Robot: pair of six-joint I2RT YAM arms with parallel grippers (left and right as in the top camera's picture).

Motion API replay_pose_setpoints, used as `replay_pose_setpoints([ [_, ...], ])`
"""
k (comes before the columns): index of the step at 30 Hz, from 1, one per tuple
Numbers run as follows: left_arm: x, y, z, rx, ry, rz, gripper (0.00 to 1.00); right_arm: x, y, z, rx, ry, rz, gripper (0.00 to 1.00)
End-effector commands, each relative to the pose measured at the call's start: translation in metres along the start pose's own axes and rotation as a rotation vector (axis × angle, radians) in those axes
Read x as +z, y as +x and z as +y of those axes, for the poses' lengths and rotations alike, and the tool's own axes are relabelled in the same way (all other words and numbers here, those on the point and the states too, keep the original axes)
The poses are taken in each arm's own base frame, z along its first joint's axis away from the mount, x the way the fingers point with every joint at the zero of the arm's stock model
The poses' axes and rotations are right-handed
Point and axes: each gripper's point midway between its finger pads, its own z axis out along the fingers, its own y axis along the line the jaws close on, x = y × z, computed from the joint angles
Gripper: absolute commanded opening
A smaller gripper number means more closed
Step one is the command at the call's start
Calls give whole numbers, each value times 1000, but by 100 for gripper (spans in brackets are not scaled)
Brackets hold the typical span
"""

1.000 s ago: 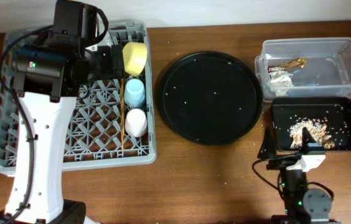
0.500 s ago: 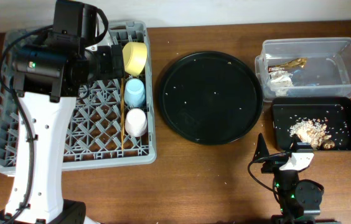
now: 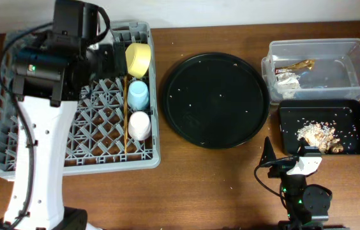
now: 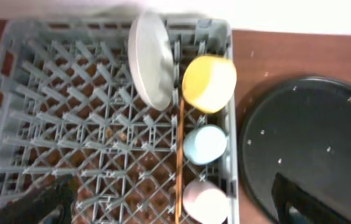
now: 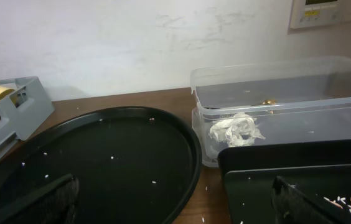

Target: Sort waste into correct bins and load items into the dishwasher rack

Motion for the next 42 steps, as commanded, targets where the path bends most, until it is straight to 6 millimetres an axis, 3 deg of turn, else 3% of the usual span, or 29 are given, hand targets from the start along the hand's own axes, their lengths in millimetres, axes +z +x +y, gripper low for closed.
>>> replay_pose_setpoints([
  [1,-15,-14,-5,-24,64,-154,99,0,3,2,11,-8,6,98],
  [4,-1,10,-3,-45,98,-240,99,0,3,2,11,-8,6,98],
  [5,10,36,6,-63,94,-293,99,0,3,2,11,-8,6,98],
  [7,20,64,14,-70,83,-343,99,0,3,2,11,-8,6,98],
  [10,43,138,41,-115,57,-447,99,0,3,2,11,-8,6,98],
  [14,54,203,64,-165,37,-571,99,0,3,2,11,-8,6,98],
  [17,58,228,74,-190,29,-648,99,0,3,2,11,-8,6,98],
  [24,64,246,73,8,-18,-720,99,0,3,2,11,-8,6,98],
  [27,53,239,70,15,-1,-776,99,0,3,2,11,-8,6,98],
  [42,53,239,70,15,-1,-775,99,0,3,2,11,-8,6,99],
])
